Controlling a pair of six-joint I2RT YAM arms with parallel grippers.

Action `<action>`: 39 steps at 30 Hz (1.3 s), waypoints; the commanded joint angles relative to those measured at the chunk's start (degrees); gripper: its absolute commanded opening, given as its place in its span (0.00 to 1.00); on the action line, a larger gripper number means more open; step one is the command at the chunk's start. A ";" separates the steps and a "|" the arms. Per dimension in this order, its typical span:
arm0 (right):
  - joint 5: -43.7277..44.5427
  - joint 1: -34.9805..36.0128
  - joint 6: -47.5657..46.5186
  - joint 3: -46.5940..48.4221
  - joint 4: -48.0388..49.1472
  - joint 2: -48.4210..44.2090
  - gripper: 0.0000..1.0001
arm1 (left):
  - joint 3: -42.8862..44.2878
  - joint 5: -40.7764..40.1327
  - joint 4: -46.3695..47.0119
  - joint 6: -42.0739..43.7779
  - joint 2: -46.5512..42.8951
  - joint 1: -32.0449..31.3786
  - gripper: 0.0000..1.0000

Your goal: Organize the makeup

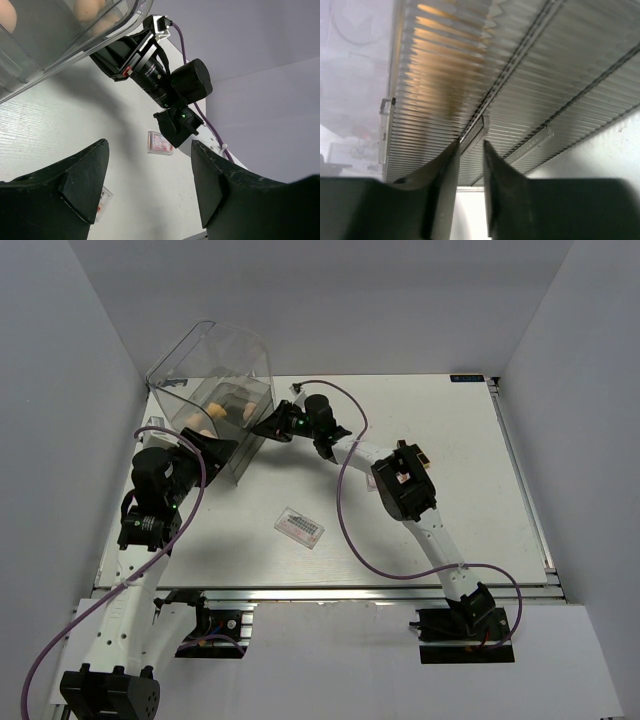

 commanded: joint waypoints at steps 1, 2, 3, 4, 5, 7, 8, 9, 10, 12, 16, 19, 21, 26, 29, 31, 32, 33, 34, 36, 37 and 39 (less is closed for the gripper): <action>2.28 0.63 0.86 2.55 2.54 0.65 0.17 | -0.20 0.60 0.56 -0.53 -0.23 -0.25 0.76; 2.28 0.63 0.86 2.28 2.80 0.47 0.09 | -0.20 0.60 0.64 -0.53 -0.32 -0.25 0.76; 2.28 0.72 1.04 1.58 3.06 0.30 0.01 | -0.29 0.60 0.64 -0.62 -0.41 -0.25 0.76; 2.28 0.63 1.21 1.23 3.33 0.12 0.00 | -0.29 0.52 0.73 -0.70 -0.49 -0.25 0.76; 2.19 0.63 1.30 0.79 4.02 -0.40 0.00 | -0.29 0.52 0.73 -0.79 -0.49 -0.25 0.76; 2.10 0.55 1.65 -1.31 4.99 -1.11 0.00 | -0.29 0.60 0.99 -0.79 -0.41 -0.25 0.76; 2.02 0.37 1.74 -2.19 5.61 -1.63 0.00 | -0.21 0.69 1.08 -0.70 -0.41 -0.25 0.76; 1.84 0.02 1.92 -3.42 7.01 -2.94 0.00 | -0.38 0.87 1.17 -0.70 -0.41 -0.25 0.76; 1.49 -0.24 2.01 -6.30 7.72 -3.65 0.00 | -0.47 1.04 1.26 -0.53 -0.32 -0.25 0.76; 1.14 -0.77 2.36 -9.74 9.56 -6.46 0.00 | -0.73 1.83 1.35 -0.18 -0.41 -0.16 0.75; -0.53 -2.88 2.45 -20.02 13.16 -11.65 0.00 | -2.04 3.50 1.08 1.23 -0.67 -0.25 0.75; -1.93 -4.46 1.57 -27.67 15.88 -15.34 0.00 | -2.93 4.65 1.35 1.67 -0.93 -0.25 0.75; -2.64 -5.51 1.22 -31.97 16.95 -17.36 0.00 | -3.63 5.43 1.70 1.84 -0.94 -0.25 0.75; -5.63 -6.57 -0.27 -35.86 18.62 -19.56 0.00 | -3.81 7.02 0.65 3.95 -0.23 -0.25 0.75; -7.12 -6.75 -1.68 -35.51 18.01 -19.57 0.04 | -3.72 8.69 -1.19 6.06 0.30 -0.25 0.76; -9.93 -7.01 -2.03 -34.12 17.57 -19.22 0.36 | -3.72 10.00 -3.03 7.29 0.47 -0.25 0.77; -11.07 -7.10 -2.91 -33.93 17.31 -19.22 0.43 | -3.89 10.44 -3.74 7.56 0.47 -0.34 0.77; -13.08 -7.28 -3.70 -34.02 16.78 -19.56 0.50 | -4.07 10.71 -4.45 8.08 0.56 -0.34 0.78; -13.97 -7.63 -4.92 -34.45 15.56 -20.96 0.59 | -4.25 10.62 -6.11 8.26 0.47 -0.86 0.78; -15.99 -8.50 -10.45 -35.07 9.24 -22.63 0.66 | -4.68 9.66 -8.05 8.00 0.73 -2.44 0.84; -16.44 -8.94 -12.65 -36.03 6.78 -24.64 0.70 | -4.95 9.22 -9.19 7.91 0.82 -3.23 0.86; -16.62 -10.26 -21.34 -37.09 -2.76 -27.03 0.71 | -5.39 6.07 -10.25 7.13 1.00 -7.51 0.88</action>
